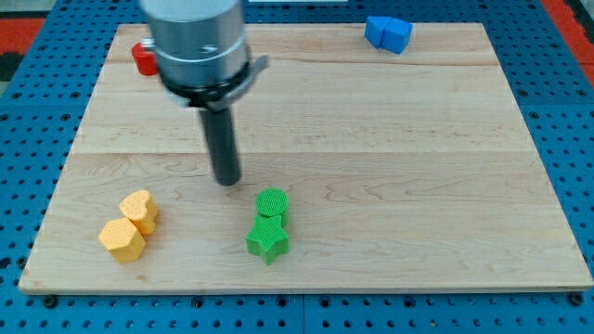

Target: Push the green blocks slightly to the right

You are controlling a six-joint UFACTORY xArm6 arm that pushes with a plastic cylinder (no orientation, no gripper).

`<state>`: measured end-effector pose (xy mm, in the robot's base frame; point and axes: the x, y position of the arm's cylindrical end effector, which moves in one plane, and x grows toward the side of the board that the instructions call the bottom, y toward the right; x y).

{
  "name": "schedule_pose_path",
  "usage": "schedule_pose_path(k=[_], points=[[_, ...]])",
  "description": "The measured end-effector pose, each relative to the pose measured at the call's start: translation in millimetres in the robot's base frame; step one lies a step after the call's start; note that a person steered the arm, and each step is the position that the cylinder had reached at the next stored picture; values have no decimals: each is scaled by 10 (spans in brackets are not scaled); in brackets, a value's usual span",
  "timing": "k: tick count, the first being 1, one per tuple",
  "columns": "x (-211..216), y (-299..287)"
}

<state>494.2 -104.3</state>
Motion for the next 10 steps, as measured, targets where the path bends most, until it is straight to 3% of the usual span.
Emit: schedule_pose_path(k=[2,4,5,6,7,9,10], points=[[746,169],[869,819],[888,301],[495,164],[274,414],[244,993],[-25,1077]])
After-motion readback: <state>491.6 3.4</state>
